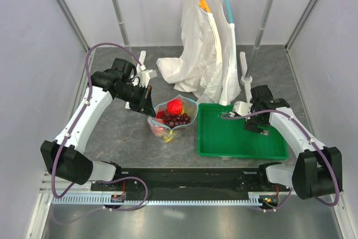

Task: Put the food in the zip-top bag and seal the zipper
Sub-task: Pick up the fake fruit from the bin.

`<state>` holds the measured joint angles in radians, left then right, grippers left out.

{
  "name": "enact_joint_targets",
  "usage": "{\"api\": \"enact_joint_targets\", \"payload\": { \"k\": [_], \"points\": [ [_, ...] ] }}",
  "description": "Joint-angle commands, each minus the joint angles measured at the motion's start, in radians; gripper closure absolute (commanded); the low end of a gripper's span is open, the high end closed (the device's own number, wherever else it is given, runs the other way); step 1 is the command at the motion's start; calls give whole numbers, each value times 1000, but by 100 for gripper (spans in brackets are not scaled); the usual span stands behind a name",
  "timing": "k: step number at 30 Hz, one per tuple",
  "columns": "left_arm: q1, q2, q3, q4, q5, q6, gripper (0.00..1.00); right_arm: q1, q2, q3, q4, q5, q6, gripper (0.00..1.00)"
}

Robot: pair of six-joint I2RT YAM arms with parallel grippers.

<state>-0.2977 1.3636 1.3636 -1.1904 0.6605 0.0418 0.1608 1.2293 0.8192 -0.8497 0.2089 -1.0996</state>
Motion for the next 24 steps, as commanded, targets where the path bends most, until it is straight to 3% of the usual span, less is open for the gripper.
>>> {"api": "enact_joint_targets", "payload": {
  "k": [1, 8, 24],
  "points": [
    [5, -20, 2, 8, 22, 17, 98, -12, 22, -5, 87, 12, -77, 2],
    [5, -20, 11, 3, 17, 13, 98, -23, 105, -25, 136, 20, -85, 2],
    [5, 14, 34, 2, 27, 4, 98, -26, 99, -75, -45, -39, -137, 2]
  ]
}}
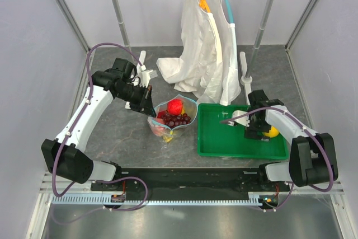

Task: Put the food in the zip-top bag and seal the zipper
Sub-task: Pick up the fake fruit from the bin.

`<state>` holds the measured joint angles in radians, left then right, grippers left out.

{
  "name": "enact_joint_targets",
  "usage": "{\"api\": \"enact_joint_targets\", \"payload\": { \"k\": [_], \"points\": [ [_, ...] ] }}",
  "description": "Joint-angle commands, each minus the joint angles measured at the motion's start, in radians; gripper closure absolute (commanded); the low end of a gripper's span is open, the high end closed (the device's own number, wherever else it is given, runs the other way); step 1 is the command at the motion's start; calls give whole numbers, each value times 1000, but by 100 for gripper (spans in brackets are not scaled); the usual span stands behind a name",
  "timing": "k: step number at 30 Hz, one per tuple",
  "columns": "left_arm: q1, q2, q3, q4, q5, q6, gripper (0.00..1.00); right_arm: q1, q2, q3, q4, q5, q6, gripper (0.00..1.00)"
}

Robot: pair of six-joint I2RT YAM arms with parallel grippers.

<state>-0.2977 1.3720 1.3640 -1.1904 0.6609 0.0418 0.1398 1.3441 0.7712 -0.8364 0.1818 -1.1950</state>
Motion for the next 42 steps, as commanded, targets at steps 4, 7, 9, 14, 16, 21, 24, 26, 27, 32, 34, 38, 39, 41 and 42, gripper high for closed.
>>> {"api": "enact_joint_targets", "payload": {
  "k": [4, 7, 9, 14, 16, 21, 24, 26, 27, 32, 34, 38, 39, 41, 42],
  "points": [
    [5, 2, 32, -3, 23, 4, 98, -3, -8, -32, -59, 7, -48, 2],
    [5, -1, 29, -2, 23, 4, 98, -8, 9, -33, -56, 39, -55, 2],
    [5, -2, 32, -3, 23, 6, 98, -16, 21, -36, -53, 59, -61, 2],
    [3, -2, 30, -6, 22, 9, 98, -13, 18, -7, -96, 22, -78, 12],
    [3, -2, 26, -6, 22, 10, 98, -9, 18, 17, -131, -5, -71, 28],
    [3, 1, 26, 0, 36, 1, 98, 45, -6, 60, -237, -91, -72, 43],
    [3, 4, 24, 3, 34, 1, 98, 156, -29, 71, -260, -134, -34, 46],
    [5, 7, 24, 3, 34, 1, 98, 225, -30, 85, -262, -163, 27, 47],
    [5, 7, 24, 2, 36, 1, 98, 294, -25, 97, -265, -177, 49, 47],
    [5, 6, 23, -1, 31, 0, 98, 507, 20, 250, -296, -345, 219, 50],
    [8, 7, 18, -3, 28, 0, 98, 621, 17, 324, -302, -381, 254, 50],
    [14, 10, 12, -3, 32, 0, 98, 870, -3, 427, -334, -416, 297, 50],
    [14, 10, 14, -5, 34, -2, 98, 912, -8, 457, -337, -424, 311, 50],
    [17, 13, 15, -5, 36, -3, 98, 1037, -14, 488, -340, -418, 359, 51],
    [17, 13, 17, -5, 36, -2, 98, 1075, -14, 529, -340, -409, 374, 51]
  ]
}}
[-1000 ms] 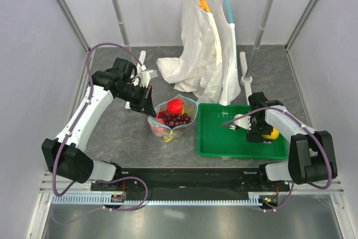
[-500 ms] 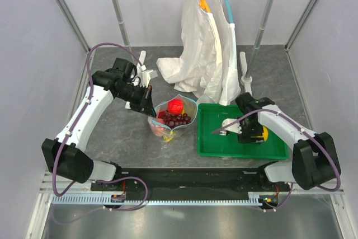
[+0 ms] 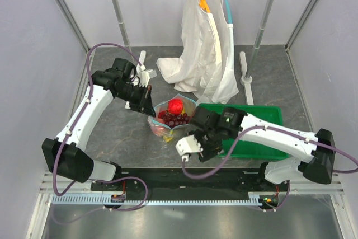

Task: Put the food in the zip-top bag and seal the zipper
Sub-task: Pick up the fake fruit from the bin, then place the fake fruit in the zipper food storage bag.

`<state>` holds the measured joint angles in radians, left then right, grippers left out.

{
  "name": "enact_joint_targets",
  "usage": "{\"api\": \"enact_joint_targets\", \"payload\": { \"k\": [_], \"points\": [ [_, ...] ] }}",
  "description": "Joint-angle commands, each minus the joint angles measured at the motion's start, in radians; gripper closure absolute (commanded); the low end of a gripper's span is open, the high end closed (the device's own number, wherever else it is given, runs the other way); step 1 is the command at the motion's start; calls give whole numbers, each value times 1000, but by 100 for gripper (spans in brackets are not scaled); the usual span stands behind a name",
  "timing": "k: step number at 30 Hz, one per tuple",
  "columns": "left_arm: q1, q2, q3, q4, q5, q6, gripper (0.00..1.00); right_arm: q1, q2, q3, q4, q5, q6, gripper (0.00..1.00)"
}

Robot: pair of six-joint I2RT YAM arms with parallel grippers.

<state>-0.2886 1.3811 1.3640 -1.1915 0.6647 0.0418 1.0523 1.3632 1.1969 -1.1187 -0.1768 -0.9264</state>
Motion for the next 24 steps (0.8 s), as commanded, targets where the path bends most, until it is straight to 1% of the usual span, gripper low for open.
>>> {"api": "enact_joint_targets", "payload": {
  "k": [1, 2, 3, 5, 6, 8, 9, 13, 14, 17, 19, 24],
  "points": [
    [9, 4, 17, -2, 33, 0, 98, 188, -32, 130, -53, -49, 121, 52],
    [9, 6, 15, -3, 33, 0, 98, 210, -24, 162, -52, -52, 154, 52],
    [11, 4, 14, -3, 35, 1, 98, 210, -18, 238, -50, -56, 165, 52],
    [11, 1, 10, -3, 35, 1, 98, 210, 2, 323, -43, -52, 188, 53],
    [11, -1, 7, -3, 35, 3, 98, 209, 7, 407, -30, -44, 236, 53],
    [12, 3, 4, -3, 38, 6, 98, 195, 22, 466, 45, -13, 294, 53],
    [11, 3, 4, -3, 42, 6, 98, 183, 30, 515, 68, -12, 351, 53],
    [17, 4, 12, 0, 61, -2, 98, 63, 89, 538, 247, 8, 501, 52],
    [20, 1, 15, 0, 65, -2, 98, 4, 102, 535, 272, 2, 523, 51],
    [28, -7, 20, -3, 72, -3, 98, -81, 171, 550, 339, -30, 593, 51],
    [32, -8, 21, -3, 76, -2, 98, -100, 213, 572, 365, -70, 607, 52],
    [55, -10, 14, -8, 99, -2, 98, -100, 241, 494, 444, -102, 627, 51]
  ]
}}
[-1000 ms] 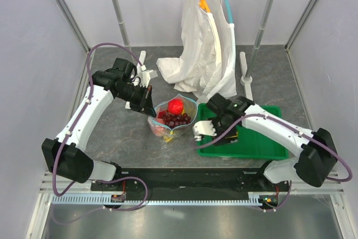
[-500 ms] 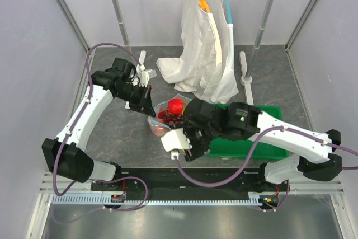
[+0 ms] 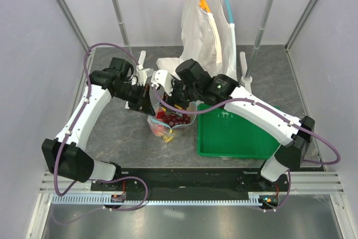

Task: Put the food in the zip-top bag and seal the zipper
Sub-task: Place the fake fruit in the zipper food storage bag.

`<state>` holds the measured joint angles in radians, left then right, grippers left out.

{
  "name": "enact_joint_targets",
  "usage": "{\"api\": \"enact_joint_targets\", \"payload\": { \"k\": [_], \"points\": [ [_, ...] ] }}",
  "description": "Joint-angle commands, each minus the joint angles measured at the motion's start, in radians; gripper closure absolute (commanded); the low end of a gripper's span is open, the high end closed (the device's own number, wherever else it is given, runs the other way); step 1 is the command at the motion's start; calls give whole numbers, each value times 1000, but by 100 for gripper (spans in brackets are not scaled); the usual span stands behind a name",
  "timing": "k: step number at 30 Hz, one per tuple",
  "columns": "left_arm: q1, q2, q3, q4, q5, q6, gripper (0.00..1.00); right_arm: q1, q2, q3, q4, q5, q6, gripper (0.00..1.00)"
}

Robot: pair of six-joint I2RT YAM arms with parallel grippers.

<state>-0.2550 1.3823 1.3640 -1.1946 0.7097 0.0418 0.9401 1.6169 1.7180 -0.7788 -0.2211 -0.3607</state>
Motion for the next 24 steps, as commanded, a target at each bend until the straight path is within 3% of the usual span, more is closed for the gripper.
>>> {"api": "enact_joint_targets", "payload": {
  "k": [1, 4, 6, 7, 8, 14, 20, 24],
  "points": [
    [25, -11, 12, -5, 60, 0, 98, 14, -3, -41, 121, -51, 65, 51],
    [42, -11, 3, -7, 79, 4, 98, 12, 14, -89, 154, -44, 72, 50],
    [52, -9, 1, -13, 88, 10, 98, 12, 26, -98, 164, -58, 78, 44],
    [59, -8, 1, -13, 91, 12, 98, 12, 29, -98, 164, -81, 80, 39],
    [63, -6, 1, -16, 103, 13, 98, 14, 32, -101, 164, -89, 81, 28],
    [86, -2, -8, -19, 137, 13, 98, 17, 52, -94, 158, -96, 75, 2],
    [105, -11, -9, -34, 143, 36, 98, 17, -8, -63, 90, -126, 68, 2],
    [196, -35, -5, -34, 198, 30, 98, 16, -127, -116, 73, -135, 57, 3]
  ]
}}
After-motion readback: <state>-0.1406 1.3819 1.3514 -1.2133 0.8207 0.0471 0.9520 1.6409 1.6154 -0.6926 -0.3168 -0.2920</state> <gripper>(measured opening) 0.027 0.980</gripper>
